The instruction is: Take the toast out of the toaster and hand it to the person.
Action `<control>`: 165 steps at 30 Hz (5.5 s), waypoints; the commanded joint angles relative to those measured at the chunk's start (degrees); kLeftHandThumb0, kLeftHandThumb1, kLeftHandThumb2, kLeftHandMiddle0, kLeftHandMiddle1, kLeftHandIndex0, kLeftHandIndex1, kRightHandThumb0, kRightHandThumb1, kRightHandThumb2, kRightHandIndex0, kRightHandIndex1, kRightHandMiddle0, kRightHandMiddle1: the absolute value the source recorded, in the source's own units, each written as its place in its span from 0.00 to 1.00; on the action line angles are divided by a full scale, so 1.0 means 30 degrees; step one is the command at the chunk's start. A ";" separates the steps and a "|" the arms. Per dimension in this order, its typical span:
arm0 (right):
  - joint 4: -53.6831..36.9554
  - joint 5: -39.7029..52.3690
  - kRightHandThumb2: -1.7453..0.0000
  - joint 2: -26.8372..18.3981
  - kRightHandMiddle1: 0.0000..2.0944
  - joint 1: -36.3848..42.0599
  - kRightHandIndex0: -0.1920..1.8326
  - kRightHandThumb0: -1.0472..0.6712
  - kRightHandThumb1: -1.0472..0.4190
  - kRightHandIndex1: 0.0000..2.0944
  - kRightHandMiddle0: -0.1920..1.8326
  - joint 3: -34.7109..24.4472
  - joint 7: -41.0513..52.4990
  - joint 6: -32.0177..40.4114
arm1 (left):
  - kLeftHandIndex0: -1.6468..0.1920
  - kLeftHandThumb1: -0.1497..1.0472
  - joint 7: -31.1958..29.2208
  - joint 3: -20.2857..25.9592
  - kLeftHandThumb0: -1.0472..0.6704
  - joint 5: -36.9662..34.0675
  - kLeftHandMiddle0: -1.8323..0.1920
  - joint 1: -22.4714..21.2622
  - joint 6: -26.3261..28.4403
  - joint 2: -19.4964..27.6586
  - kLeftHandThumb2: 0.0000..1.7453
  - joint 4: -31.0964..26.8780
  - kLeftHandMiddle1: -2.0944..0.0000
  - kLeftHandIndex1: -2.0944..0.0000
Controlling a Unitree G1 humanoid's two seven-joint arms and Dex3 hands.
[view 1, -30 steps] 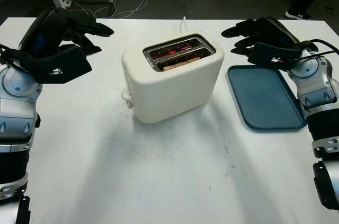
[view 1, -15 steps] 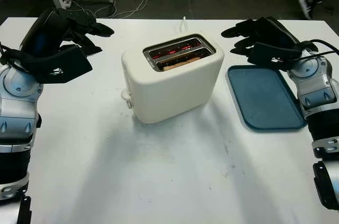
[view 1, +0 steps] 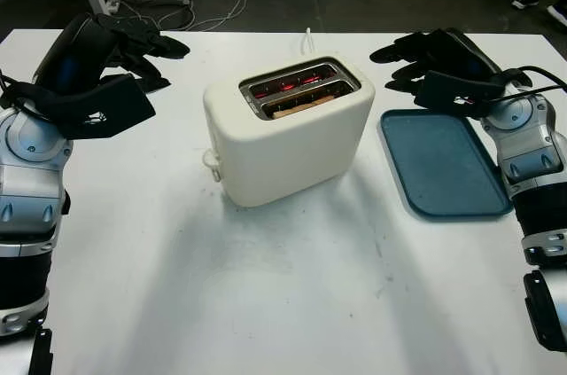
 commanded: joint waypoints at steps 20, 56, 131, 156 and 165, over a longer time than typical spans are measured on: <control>-0.0401 0.0580 0.96 0.0180 0.00 0.0142 0.57 0.45 0.09 0.01 0.51 -0.0162 0.0087 0.0333 | 0.33 0.86 -0.0032 0.0078 0.57 -0.0112 0.47 0.0032 -0.0978 0.0073 0.00 0.0461 0.66 0.99; -0.0287 0.0540 0.96 0.0150 0.00 0.0151 0.58 0.44 0.09 0.01 0.51 -0.0093 0.0121 0.0096 | 0.32 0.80 0.0362 0.0064 0.64 0.0087 0.48 -0.0006 -0.1843 -0.0044 0.00 0.0663 0.68 0.98; -0.0316 0.0565 0.96 0.0182 0.00 0.0113 0.57 0.48 0.09 0.00 0.51 -0.0113 0.0268 0.0405 | 0.31 0.81 0.0352 0.0283 0.64 -0.0143 0.47 0.0044 -0.2191 -0.0171 0.00 0.0901 0.67 0.99; -0.0179 0.0454 0.95 0.0129 0.00 -0.0067 0.56 0.50 0.09 0.00 0.50 -0.0001 0.0274 0.0173 | 0.31 0.81 0.0242 0.0098 0.63 0.0064 0.47 -0.0162 -0.1933 -0.0192 0.00 0.0867 0.68 0.99; -0.0085 0.0602 0.95 0.0202 0.00 -0.0065 0.56 0.49 0.09 0.00 0.50 -0.0084 0.0308 0.0176 | 0.32 0.82 0.0280 0.0184 0.63 0.0066 0.47 -0.0044 -0.1522 -0.0284 0.00 0.0650 0.68 0.99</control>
